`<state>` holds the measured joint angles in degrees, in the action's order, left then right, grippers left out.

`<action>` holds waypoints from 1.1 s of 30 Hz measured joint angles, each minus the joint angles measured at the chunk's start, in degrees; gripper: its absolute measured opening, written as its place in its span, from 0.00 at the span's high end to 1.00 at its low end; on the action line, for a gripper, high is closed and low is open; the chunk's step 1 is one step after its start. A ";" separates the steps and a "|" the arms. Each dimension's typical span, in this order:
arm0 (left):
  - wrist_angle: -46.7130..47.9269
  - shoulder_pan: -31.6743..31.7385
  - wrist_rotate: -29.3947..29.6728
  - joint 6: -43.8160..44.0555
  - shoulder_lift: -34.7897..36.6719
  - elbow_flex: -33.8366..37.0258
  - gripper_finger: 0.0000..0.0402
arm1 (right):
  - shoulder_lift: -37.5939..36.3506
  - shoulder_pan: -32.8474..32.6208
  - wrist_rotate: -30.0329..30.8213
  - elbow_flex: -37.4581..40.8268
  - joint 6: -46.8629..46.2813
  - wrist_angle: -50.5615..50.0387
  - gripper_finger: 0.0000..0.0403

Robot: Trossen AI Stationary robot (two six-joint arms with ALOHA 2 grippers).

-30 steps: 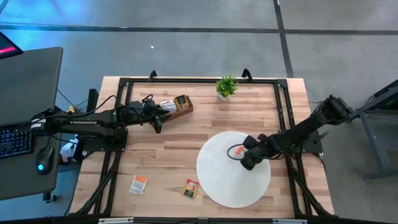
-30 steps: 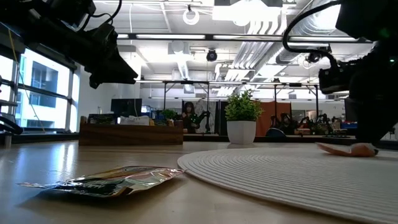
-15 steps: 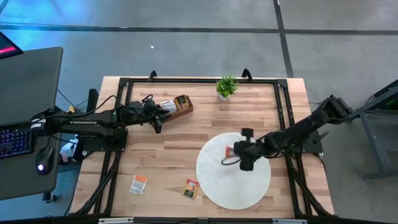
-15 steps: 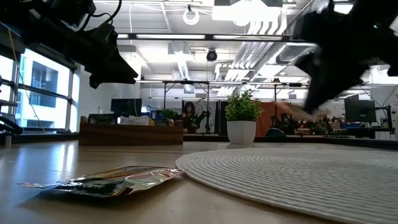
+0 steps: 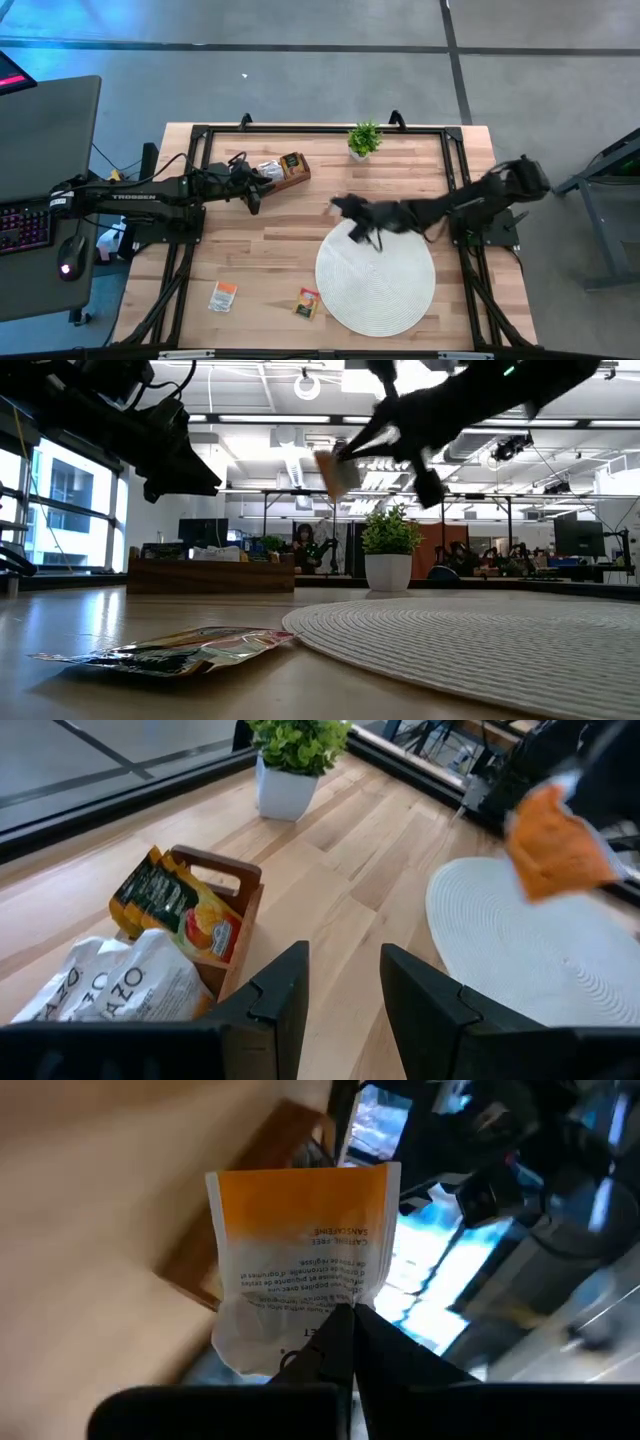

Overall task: Pick & Place Tea
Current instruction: Put the white tea bag into the middle section of the wooden organizer

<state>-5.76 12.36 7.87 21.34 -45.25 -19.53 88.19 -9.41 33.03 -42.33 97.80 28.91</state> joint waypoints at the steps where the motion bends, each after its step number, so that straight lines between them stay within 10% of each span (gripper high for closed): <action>1: -0.08 -0.02 0.01 0.00 -0.01 0.00 0.69 | 1.12 1.94 -2.02 -0.02 4.68 2.21 1.00; 17: -2.98 0.00 1.57 9.39 -1.31 -0.02 0.69 | 24.99 12.57 -10.83 -26.20 16.71 -6.10 1.00; 23: -5.46 -0.02 -8.61 9.53 -4.77 -0.07 0.69 | 26.66 12.55 -14.66 -29.49 14.89 -5.63 1.00; 33: -10.95 0.00 -9.61 10.51 -10.15 -0.05 0.69 | 26.70 12.39 -18.55 -29.61 13.27 -6.00 1.00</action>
<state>-16.71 12.36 -1.73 31.85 -55.40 -19.58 114.89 2.98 14.48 -71.94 111.07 22.91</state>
